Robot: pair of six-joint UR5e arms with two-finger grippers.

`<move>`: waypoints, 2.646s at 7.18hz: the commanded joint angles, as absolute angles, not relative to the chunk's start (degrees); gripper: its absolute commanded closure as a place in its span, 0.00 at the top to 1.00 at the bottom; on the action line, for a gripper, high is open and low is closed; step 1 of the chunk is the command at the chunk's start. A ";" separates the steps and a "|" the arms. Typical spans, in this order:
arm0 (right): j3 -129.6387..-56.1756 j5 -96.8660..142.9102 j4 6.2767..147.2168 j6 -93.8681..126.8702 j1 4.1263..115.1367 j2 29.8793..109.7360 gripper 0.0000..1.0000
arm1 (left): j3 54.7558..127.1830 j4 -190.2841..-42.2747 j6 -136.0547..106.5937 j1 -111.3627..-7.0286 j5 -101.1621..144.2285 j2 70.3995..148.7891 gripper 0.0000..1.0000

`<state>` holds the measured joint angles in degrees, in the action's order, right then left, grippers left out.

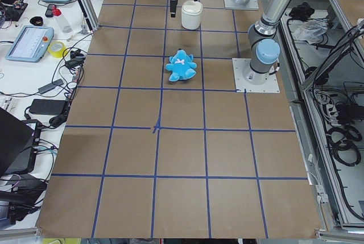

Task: Open trash can with right arm
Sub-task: 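Move the right gripper down onto the white trash can lid, then press the right gripper on the lid's near edge to pop it, then lift the right gripper up, tipping the lid open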

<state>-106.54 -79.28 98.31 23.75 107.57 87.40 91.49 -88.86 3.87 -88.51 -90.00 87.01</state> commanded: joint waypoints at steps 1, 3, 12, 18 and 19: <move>-107.14 -83.90 100.97 24.87 107.58 87.10 0.00 | 91.49 -88.86 3.87 -88.51 -90.00 87.01 1.00; -109.41 -84.46 105.27 27.41 107.58 86.92 0.00 | 91.49 -88.86 3.87 -88.51 -90.00 87.01 1.00; -109.61 -83.68 104.17 27.59 107.49 86.65 0.00 | 91.49 -88.86 3.87 -88.51 -90.00 87.01 1.00; -89.84 -89.38 84.92 19.19 103.65 86.57 0.00 | 91.49 -88.86 3.87 -88.51 -90.00 87.01 1.00; -87.56 -89.47 82.12 12.46 99.45 86.66 0.00 | 91.49 -88.86 3.87 -88.51 -90.00 87.01 1.00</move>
<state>-90.55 -88.77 85.23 19.30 103.69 86.60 91.49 -88.86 3.87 -88.51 -90.00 87.00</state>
